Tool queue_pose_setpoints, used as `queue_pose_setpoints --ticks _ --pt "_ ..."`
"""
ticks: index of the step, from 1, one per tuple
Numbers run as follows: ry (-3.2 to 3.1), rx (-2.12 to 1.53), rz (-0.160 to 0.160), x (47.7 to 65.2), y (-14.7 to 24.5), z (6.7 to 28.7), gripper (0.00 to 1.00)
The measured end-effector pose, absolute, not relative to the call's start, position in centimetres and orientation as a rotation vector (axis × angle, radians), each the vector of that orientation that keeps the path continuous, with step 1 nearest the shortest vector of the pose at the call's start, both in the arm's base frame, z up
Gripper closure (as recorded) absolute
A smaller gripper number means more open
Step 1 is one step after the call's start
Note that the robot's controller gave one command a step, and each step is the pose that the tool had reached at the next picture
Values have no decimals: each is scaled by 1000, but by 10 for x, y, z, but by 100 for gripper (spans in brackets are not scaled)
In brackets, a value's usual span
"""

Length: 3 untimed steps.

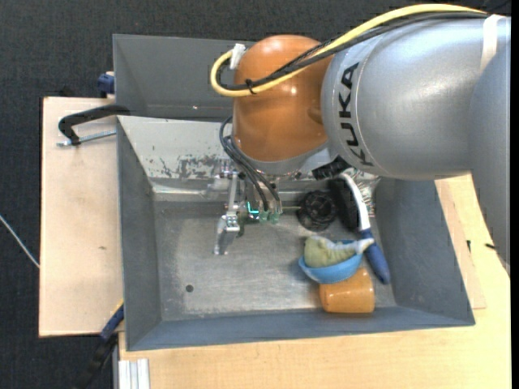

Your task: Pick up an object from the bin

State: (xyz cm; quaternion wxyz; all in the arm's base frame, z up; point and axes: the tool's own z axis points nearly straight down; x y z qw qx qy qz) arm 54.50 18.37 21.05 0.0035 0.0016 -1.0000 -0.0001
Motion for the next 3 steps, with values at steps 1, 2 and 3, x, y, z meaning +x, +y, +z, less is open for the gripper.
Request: queue_pose_setpoints --ticks 1,2,3 --pt "-3136 45 5 585 133 134 0" --pt "-3141 207 -8 603 77 72 0" --pt "-3162 215 -11 608 81 78 100"
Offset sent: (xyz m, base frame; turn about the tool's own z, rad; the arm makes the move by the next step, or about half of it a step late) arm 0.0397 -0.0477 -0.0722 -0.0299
